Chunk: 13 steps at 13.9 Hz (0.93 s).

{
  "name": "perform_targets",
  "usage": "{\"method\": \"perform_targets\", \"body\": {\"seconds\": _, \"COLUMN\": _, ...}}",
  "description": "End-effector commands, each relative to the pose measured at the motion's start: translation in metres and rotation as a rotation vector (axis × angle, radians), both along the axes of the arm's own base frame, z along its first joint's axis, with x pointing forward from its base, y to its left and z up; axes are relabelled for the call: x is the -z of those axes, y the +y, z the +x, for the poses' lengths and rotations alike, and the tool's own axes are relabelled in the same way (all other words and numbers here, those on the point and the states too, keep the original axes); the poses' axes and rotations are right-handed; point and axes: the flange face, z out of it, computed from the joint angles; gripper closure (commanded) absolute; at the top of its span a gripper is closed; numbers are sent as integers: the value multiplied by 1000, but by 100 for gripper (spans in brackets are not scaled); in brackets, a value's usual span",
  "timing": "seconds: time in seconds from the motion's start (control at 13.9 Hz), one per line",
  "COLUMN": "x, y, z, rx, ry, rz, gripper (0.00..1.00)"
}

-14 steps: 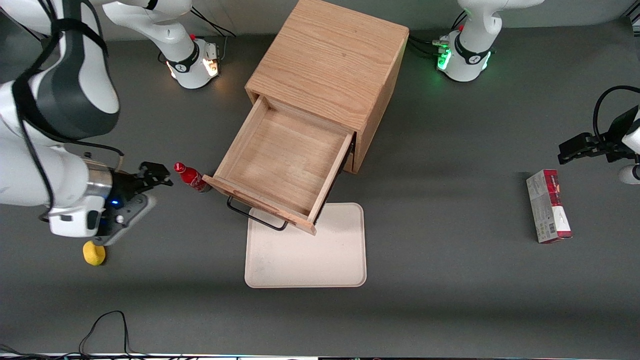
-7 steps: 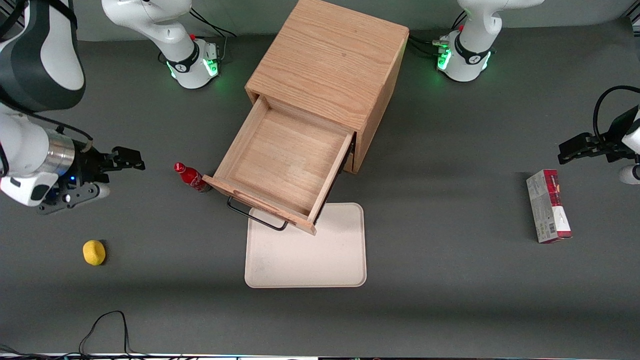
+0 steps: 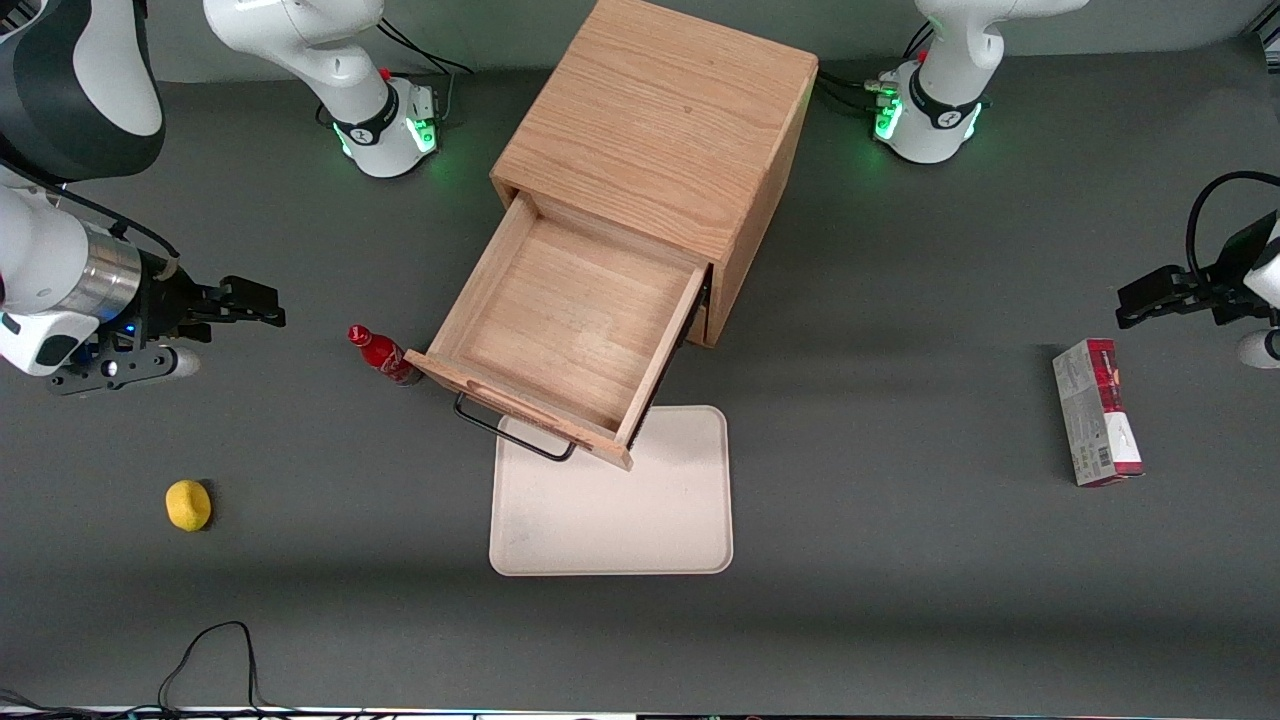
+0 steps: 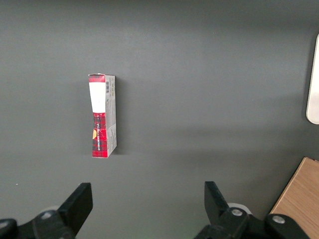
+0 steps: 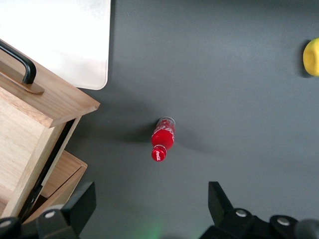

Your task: Open upper drawer

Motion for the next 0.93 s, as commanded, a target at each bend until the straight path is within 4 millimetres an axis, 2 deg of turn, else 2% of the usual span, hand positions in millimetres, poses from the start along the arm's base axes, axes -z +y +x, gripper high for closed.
{"method": "perform_targets", "body": {"seconds": 0.0, "x": -13, "y": 3, "z": -10, "rx": 25, "ry": -32, "rz": -6, "gripper": 0}}
{"method": "perform_targets", "body": {"seconds": 0.14, "x": -18, "y": -17, "z": -12, "rx": 60, "ry": -28, "rz": 3, "gripper": 0}}
{"method": "perform_targets", "body": {"seconds": 0.22, "x": -18, "y": -1, "z": -13, "rx": 31, "ry": -33, "rz": 17, "gripper": 1}}
{"method": "perform_targets", "body": {"seconds": 0.29, "x": -20, "y": 3, "z": -13, "rx": 35, "ry": -39, "rz": 20, "gripper": 2}}
{"method": "perform_targets", "body": {"seconds": 0.57, "x": -27, "y": 1, "z": -14, "rx": 69, "ry": -88, "rz": 24, "gripper": 3}}
{"method": "perform_targets", "body": {"seconds": 0.86, "x": -24, "y": 0, "z": -38, "rx": 61, "ry": -129, "rz": 28, "gripper": 2}}
